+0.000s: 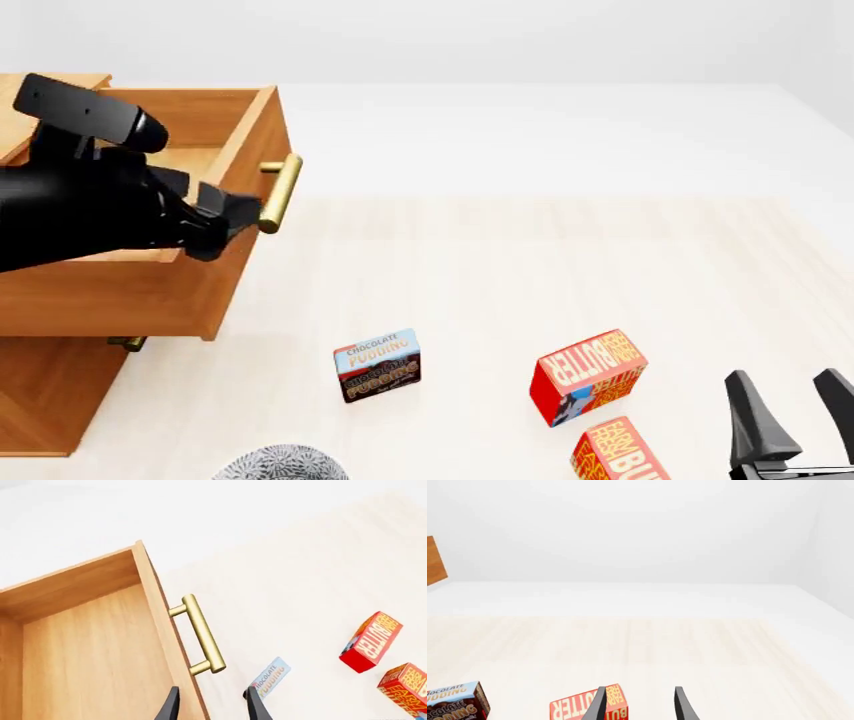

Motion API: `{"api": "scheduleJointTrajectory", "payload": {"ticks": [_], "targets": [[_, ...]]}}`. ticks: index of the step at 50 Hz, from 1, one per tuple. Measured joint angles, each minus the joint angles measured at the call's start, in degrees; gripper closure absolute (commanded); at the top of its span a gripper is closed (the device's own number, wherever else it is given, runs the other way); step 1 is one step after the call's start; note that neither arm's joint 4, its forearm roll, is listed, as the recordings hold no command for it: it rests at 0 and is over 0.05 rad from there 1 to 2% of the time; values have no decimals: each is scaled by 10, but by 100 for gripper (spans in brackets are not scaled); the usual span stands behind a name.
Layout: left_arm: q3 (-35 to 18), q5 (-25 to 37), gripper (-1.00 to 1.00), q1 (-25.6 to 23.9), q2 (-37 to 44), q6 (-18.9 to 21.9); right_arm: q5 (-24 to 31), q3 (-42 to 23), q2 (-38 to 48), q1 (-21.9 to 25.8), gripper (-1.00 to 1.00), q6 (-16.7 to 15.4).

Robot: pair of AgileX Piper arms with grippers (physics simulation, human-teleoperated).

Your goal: Put the chocolate pudding in the top drawer of the cabinet and close it.

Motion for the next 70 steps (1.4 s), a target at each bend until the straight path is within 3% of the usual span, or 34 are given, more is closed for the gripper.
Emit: {"api": "scheduleJointTrajectory", "payload": {"ticks": [12,25,34,51,70], "targets": [[-52,31,-100,-10,-27,48,0,0,0,0,-100,0],[-66,34,-100,-31,-42,107,0,0,0,0,-100,0],[-51,12,-100,-43,-60,170,0,0,0,0,-100,0],[-41,-24,-100,-107,-21,196,0,0,0,0,-100,0],[44,-115,-100,-136,22,233,0,0,0,0,-100,0]]}}
